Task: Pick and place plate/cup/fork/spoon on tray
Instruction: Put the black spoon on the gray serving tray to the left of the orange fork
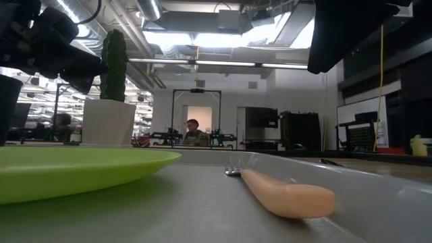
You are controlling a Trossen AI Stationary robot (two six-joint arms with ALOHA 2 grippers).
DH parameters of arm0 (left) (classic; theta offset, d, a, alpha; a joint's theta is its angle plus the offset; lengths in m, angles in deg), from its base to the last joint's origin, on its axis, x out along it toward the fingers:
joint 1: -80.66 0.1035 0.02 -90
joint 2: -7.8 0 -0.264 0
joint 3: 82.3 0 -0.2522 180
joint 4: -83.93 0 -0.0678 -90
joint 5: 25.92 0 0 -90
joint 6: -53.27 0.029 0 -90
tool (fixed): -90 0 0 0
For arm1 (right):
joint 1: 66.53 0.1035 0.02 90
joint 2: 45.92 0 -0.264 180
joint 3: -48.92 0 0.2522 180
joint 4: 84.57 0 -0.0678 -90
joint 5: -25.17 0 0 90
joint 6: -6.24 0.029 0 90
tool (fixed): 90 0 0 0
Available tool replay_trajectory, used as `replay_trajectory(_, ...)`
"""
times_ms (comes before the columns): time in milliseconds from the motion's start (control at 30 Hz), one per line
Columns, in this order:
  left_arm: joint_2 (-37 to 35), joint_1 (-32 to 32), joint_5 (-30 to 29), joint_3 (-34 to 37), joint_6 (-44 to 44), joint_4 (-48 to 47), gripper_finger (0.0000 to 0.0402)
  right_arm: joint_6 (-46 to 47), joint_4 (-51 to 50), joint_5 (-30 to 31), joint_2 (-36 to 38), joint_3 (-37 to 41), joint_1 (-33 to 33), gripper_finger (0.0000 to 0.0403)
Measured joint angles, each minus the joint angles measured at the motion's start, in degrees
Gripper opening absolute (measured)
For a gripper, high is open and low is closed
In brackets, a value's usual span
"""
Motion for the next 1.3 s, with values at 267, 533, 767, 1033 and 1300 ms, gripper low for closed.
replay_trajectory(267,0.0,0.0,-0.2,0.0,-2.7,0.0,0.0102,-0.2,10.0,-0.3,0.0,0.0,-0.5,0.011)
replay_trajectory(533,0.0,0.0,-0.1,0.0,-2.6,0.0,0.0102,-0.2,14.3,-0.1,0.0,0.0,-0.5,0.011)
replay_trajectory(767,0.0,0.0,-0.2,0.0,-2.6,0.0,0.0102,0.2,16.6,-3.2,0.0,0.0,-0.8,0.011)
replay_trajectory(1033,0.0,0.0,-0.2,0.0,-2.6,0.0,0.0102,15.2,5.3,-17.7,1.6,4.9,-2.3,0.011)
replay_trajectory(1300,0.0,0.0,-0.2,0.0,-2.6,0.1,0.0102,16.5,16.9,-26.1,7.2,17.0,-3.2,0.011)
